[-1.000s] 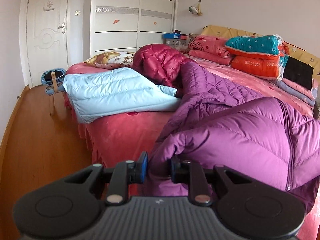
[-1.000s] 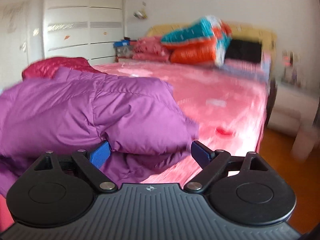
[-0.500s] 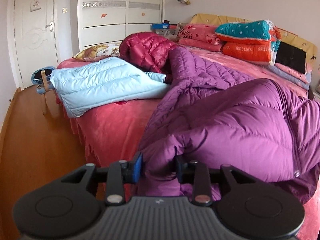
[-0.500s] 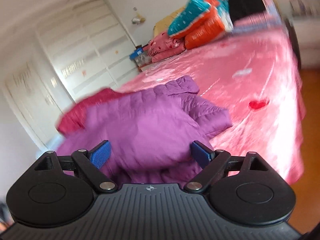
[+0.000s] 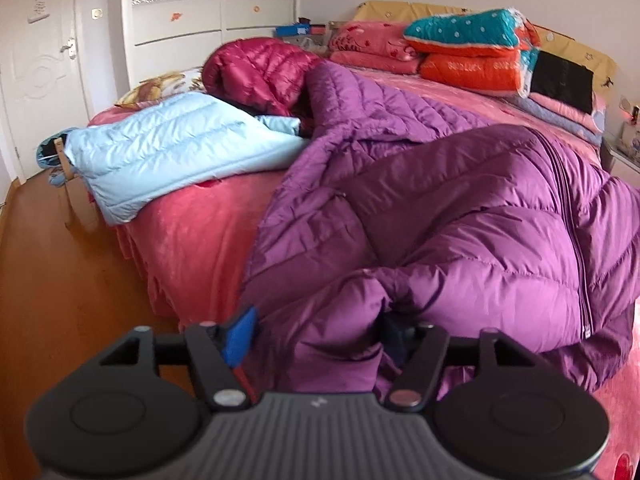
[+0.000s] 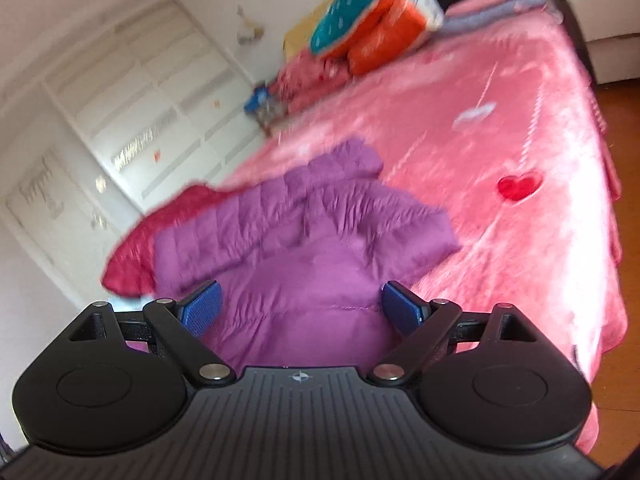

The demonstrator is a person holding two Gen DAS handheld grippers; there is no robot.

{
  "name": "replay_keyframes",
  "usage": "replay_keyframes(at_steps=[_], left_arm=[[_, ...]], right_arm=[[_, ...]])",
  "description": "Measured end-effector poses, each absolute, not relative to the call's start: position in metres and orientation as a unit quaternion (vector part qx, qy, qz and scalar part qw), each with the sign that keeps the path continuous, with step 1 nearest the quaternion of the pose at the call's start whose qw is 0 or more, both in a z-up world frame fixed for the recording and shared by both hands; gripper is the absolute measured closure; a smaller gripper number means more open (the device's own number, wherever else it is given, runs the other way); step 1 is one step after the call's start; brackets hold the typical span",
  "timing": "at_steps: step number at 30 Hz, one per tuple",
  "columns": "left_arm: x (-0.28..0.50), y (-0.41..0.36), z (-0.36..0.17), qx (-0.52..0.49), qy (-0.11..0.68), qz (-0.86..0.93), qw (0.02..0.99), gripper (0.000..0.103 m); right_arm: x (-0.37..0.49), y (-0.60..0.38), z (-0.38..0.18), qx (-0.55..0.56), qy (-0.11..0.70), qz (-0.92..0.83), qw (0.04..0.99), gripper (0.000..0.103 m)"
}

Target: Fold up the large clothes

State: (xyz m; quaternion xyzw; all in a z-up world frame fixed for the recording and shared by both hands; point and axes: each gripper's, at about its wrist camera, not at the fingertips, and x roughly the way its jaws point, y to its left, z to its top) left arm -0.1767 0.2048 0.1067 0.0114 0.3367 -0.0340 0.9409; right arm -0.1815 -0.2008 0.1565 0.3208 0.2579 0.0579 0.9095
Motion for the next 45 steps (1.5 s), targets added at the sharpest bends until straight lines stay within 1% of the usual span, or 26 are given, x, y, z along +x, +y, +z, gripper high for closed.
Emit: replay_keyframes(at_steps=[2, 4, 5, 6, 7, 8, 9, 10, 12, 15, 19, 22, 25, 31, 36, 40, 45], left_arm=[[-0.174, 0.203, 0.103, 0.015, 0.345, -0.032, 0.938, 0.035], [-0.172, 0.202, 0.100, 0.016, 0.351, -0.032, 0.936, 0.038], [-0.171, 0.201, 0.099, 0.017, 0.354, -0.034, 0.935, 0.045], [-0.170, 0.200, 0.099, 0.016, 0.356, -0.038, 0.934, 0.055], [-0.170, 0.200, 0.099, 0.015, 0.358, -0.039, 0.933, 0.058], [-0.170, 0.199, 0.099, 0.013, 0.360, -0.040, 0.932, 0.065], [-0.170, 0.198, 0.099, 0.012, 0.361, -0.041, 0.931, 0.071], [-0.171, 0.197, 0.101, 0.011, 0.361, -0.044, 0.932, 0.073], [-0.174, 0.195, 0.104, 0.009, 0.357, -0.051, 0.933, 0.080], [-0.180, 0.193, 0.112, -0.006, 0.352, -0.066, 0.934, 0.083], [-0.189, 0.187, 0.126, -0.021, 0.341, -0.095, 0.935, 0.085], [-0.196, 0.180, 0.138, -0.034, 0.331, -0.120, 0.936, 0.085], [-0.204, 0.168, 0.150, -0.043, 0.320, -0.155, 0.934, 0.085], [-0.221, 0.133, 0.165, -0.044, 0.311, -0.228, 0.922, 0.085], [-0.238, 0.105, 0.163, -0.018, 0.327, -0.282, 0.902, 0.085], [-0.246, 0.098, 0.158, 0.014, 0.345, -0.297, 0.890, 0.084], [-0.244, 0.114, 0.157, 0.008, 0.371, -0.271, 0.888, 0.077]], right_arm=[[-0.166, -0.198, 0.148, 0.327, 0.288, 0.069, 0.898, 0.000], [-0.171, -0.193, 0.143, 0.343, 0.304, 0.070, 0.886, 0.000], [-0.173, -0.191, 0.141, 0.352, 0.310, 0.075, 0.880, 0.000], [-0.175, -0.190, 0.138, 0.364, 0.317, 0.080, 0.872, 0.001], [-0.179, -0.189, 0.137, 0.373, 0.321, 0.082, 0.867, 0.013], [-0.184, -0.187, 0.138, 0.377, 0.326, 0.083, 0.863, 0.018], [-0.189, -0.184, 0.141, 0.378, 0.331, 0.084, 0.861, 0.031], [-0.194, -0.180, 0.143, 0.375, 0.337, 0.085, 0.859, 0.040], [-0.204, -0.172, 0.147, 0.370, 0.343, 0.089, 0.859, 0.047], [-0.222, -0.159, 0.154, 0.372, 0.346, 0.103, 0.856, 0.058], [-0.252, -0.153, 0.166, 0.401, 0.328, 0.121, 0.846, 0.068], [-0.269, -0.153, 0.174, 0.427, 0.308, 0.129, 0.840, 0.074], [-0.283, -0.155, 0.186, 0.441, 0.285, 0.132, 0.841, 0.076], [-0.312, -0.160, 0.208, 0.437, 0.254, 0.121, 0.854, 0.078], [-0.335, -0.171, 0.212, 0.437, 0.253, 0.092, 0.859, 0.078], [-0.351, -0.182, 0.209, 0.433, 0.254, 0.069, 0.862, 0.078], [-0.358, -0.192, 0.189, 0.454, 0.274, 0.035, 0.847, 0.077]])
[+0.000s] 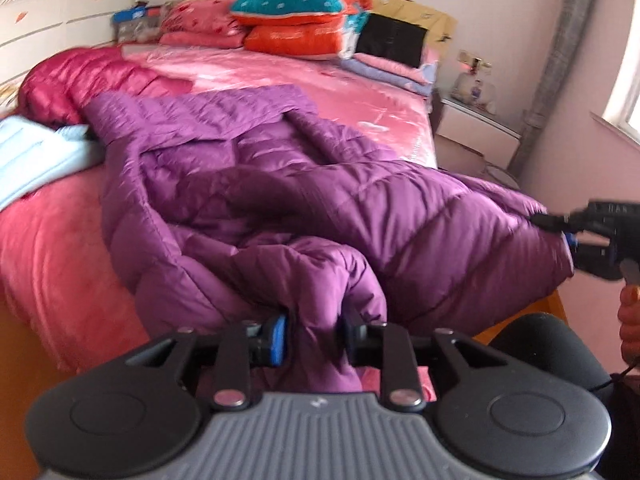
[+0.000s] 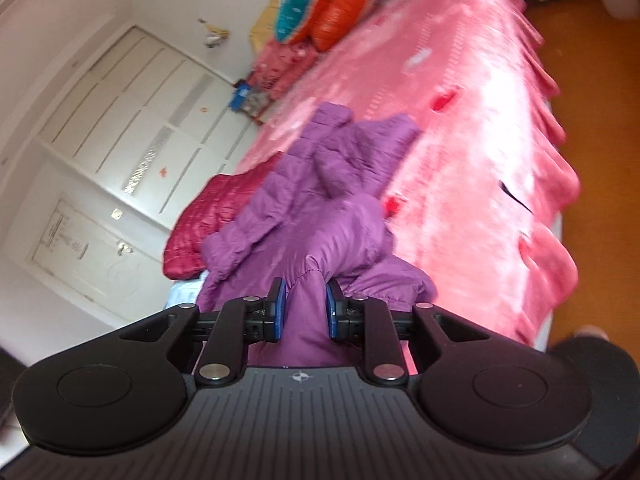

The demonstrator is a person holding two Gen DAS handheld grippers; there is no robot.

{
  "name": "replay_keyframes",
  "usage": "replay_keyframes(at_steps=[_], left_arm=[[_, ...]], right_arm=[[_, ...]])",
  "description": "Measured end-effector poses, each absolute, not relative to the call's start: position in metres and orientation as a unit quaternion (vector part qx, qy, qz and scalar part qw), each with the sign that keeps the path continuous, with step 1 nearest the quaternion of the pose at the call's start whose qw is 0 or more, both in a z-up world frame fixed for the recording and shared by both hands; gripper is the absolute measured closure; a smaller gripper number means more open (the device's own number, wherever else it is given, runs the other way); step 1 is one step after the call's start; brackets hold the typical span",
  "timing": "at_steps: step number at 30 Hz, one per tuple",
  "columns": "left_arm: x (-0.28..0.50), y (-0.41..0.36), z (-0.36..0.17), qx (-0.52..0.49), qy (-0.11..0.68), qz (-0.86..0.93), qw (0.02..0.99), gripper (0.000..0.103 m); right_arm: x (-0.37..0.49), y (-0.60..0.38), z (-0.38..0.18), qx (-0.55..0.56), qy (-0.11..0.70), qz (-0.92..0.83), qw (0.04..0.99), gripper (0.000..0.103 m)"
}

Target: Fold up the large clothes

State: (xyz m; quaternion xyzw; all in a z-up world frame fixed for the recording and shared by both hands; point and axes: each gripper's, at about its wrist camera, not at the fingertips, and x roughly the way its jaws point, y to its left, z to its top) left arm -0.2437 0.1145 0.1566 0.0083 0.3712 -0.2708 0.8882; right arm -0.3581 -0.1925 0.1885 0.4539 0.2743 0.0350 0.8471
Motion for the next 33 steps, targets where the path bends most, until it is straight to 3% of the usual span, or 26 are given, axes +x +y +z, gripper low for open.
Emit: replay_keyframes(at_steps=[2, 5, 7, 9, 10, 12, 18, 23, 33], left_arm=[[-0.245, 0.120, 0.160, 0.004, 0.372, -0.260, 0.891, 0.072], [-0.253, 0.125, 0.170, 0.005, 0.361, -0.251, 0.898, 0.054], [-0.260, 0.127, 0.179, 0.013, 0.350, -0.243, 0.904, 0.047], [-0.267, 0.131, 0.187, 0.007, 0.339, -0.242, 0.909, 0.036], [-0.270, 0.133, 0.192, 0.008, 0.330, -0.239, 0.913, 0.034], [-0.273, 0.130, 0.200, 0.016, 0.314, -0.233, 0.920, 0.031], [-0.275, 0.105, 0.199, 0.047, 0.310, -0.259, 0.913, 0.027], [-0.276, 0.073, 0.172, 0.117, 0.338, -0.320, 0.878, 0.025], [-0.263, 0.066, 0.129, 0.258, 0.331, -0.268, 0.867, 0.024]], right_arm=[[-0.360, -0.196, 0.182, 0.464, 0.289, 0.022, 0.837, 0.073], [-0.359, -0.201, 0.174, 0.473, 0.308, -0.004, 0.825, 0.060], [-0.362, -0.202, 0.176, 0.463, 0.309, -0.021, 0.831, 0.036], [-0.368, -0.205, 0.180, 0.449, 0.302, -0.035, 0.840, 0.022], [-0.369, -0.205, 0.183, 0.445, 0.296, -0.039, 0.844, 0.011], [-0.368, -0.208, 0.185, 0.443, 0.284, -0.043, 0.849, 0.000], [-0.365, -0.219, 0.172, 0.445, 0.269, -0.042, 0.853, 0.000], [-0.381, -0.225, 0.171, 0.376, 0.288, -0.071, 0.878, 0.000], [-0.380, -0.204, 0.157, 0.226, 0.390, -0.026, 0.892, 0.000]])
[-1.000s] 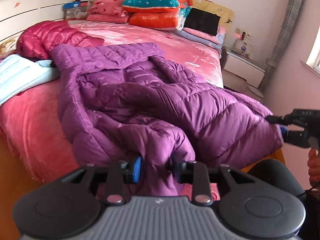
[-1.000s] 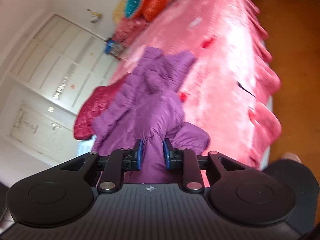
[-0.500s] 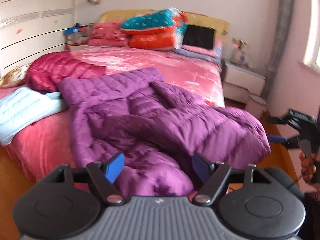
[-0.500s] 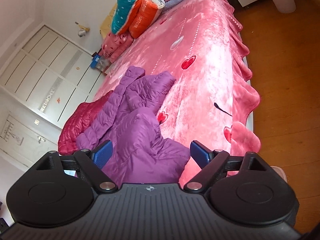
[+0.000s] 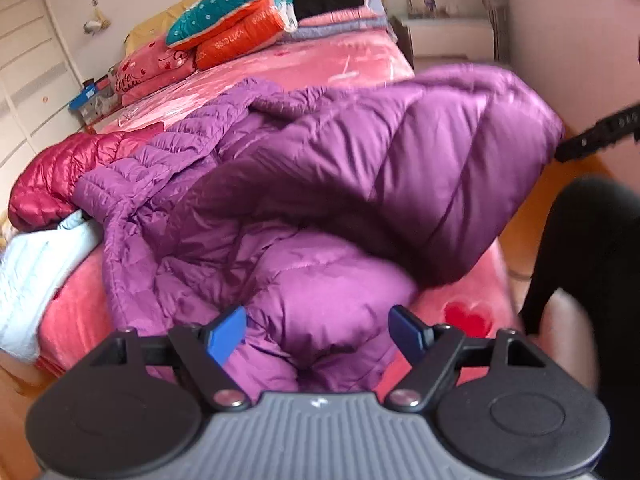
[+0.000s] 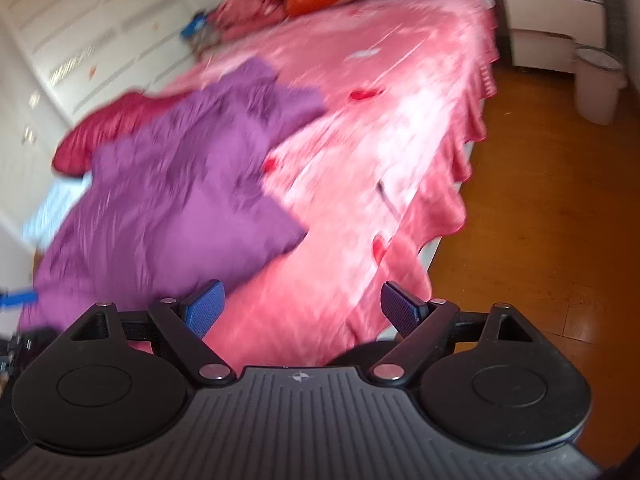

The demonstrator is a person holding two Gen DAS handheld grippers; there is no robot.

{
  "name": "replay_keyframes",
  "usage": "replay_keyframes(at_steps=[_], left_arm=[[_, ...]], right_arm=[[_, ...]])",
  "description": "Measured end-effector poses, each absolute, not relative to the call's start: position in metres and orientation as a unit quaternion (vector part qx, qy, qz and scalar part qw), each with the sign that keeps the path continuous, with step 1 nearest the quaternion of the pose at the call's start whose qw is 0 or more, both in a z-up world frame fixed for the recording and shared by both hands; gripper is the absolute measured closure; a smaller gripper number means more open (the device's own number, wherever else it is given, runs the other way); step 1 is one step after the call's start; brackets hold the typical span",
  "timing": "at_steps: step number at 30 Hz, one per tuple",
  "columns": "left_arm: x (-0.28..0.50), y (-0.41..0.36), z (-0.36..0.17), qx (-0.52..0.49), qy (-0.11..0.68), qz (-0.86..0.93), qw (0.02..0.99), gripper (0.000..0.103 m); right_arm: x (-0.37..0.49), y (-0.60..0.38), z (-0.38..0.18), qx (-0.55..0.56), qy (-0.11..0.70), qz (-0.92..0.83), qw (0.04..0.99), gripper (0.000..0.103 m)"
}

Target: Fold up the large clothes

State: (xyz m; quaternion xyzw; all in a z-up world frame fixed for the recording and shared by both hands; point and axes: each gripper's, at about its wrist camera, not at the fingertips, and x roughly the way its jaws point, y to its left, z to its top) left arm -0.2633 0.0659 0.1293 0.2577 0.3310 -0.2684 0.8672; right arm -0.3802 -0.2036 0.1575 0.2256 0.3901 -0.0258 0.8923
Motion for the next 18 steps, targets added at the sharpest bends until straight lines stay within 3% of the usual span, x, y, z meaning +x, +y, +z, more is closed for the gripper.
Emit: replay_keyframes(at_steps=[5, 10, 15, 18], left_arm=[[-0.253, 0.065, 0.117, 0.278, 0.337, -0.248, 0.865, 0.020], [-0.243, 0.061, 0.109, 0.276, 0.336, -0.232, 0.870, 0.018], [-0.230, 0.069, 0.106, 0.220, 0.359, -0.227, 0.878, 0.060], [-0.227, 0.081, 0.113, 0.180, 0.360, -0.214, 0.890, 0.077]], right_arm=[[-0.356, -0.179, 0.153, 0.171, 0.415, -0.014, 0.893, 0.000], [-0.325, -0.166, 0.159, 0.149, 0.360, -0.030, 0.920, 0.000], [-0.298, -0.159, 0.160, 0.128, 0.296, -0.036, 0.946, 0.000], [-0.283, -0.161, 0.154, 0.124, 0.285, -0.032, 0.950, 0.000]])
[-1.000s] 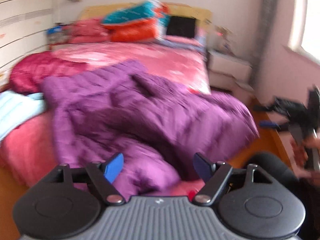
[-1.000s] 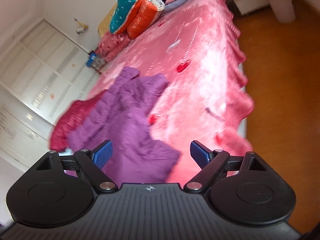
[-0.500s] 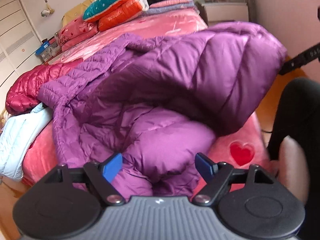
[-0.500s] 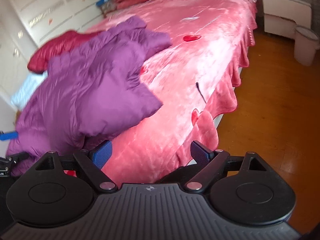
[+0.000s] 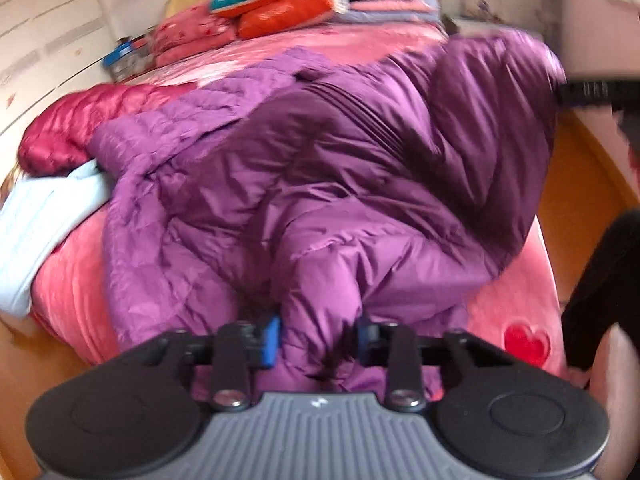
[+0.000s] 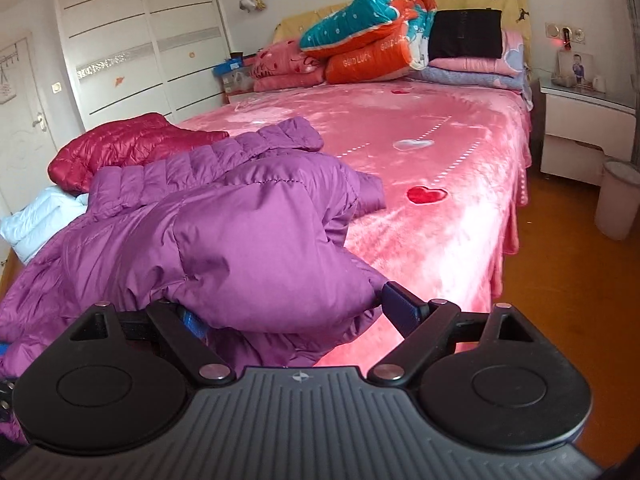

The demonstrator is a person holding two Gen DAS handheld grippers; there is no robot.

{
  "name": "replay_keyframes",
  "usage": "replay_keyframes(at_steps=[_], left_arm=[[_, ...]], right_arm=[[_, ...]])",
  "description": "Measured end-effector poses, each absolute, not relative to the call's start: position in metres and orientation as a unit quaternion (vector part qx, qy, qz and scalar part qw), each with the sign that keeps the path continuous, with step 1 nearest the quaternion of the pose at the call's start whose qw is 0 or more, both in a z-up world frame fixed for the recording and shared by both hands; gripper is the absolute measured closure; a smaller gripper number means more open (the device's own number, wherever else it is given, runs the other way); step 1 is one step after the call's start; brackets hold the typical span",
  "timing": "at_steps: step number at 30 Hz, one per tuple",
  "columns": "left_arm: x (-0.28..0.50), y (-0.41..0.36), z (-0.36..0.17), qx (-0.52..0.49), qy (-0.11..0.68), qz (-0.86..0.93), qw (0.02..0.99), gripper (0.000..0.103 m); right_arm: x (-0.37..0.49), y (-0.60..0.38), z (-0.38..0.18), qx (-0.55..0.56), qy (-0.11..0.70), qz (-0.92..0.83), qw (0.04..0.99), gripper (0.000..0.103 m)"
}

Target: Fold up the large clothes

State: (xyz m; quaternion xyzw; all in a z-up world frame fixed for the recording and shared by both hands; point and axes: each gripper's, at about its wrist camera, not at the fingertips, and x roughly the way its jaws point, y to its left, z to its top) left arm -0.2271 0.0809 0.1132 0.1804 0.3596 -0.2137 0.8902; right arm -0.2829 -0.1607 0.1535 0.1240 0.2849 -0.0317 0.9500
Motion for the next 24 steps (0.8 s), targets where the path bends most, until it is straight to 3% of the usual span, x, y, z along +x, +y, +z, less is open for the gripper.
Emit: replay_keyframes(at_steps=[9, 17, 19, 22, 24], left_arm=[[-0.235, 0.147, 0.171, 0.018, 0.325, -0.168, 0.931, 0.082], [-0.232, 0.184, 0.187, -0.017, 0.310, -0.124, 0.942, 0.082], [-0.234, 0.185, 0.184, -0.024, 0.317, -0.124, 0.940, 0.082], [-0.240, 0.186, 0.188, -0.028, 0.319, -0.135, 0.938, 0.082], [-0.245, 0.184, 0.195, -0.034, 0.316, -0.150, 0.936, 0.082]], right_arm=[[-0.275, -0.152, 0.155, 0.084, 0.259, -0.004, 0.962, 0.000], [-0.269, -0.125, 0.154, -0.008, 0.258, 0.018, 0.966, 0.000], [-0.273, -0.114, 0.156, -0.045, 0.257, 0.008, 0.965, 0.031], [-0.283, -0.111, 0.164, -0.059, 0.256, -0.015, 0.965, 0.055], [-0.293, -0.114, 0.172, -0.056, 0.246, -0.032, 0.967, 0.063]])
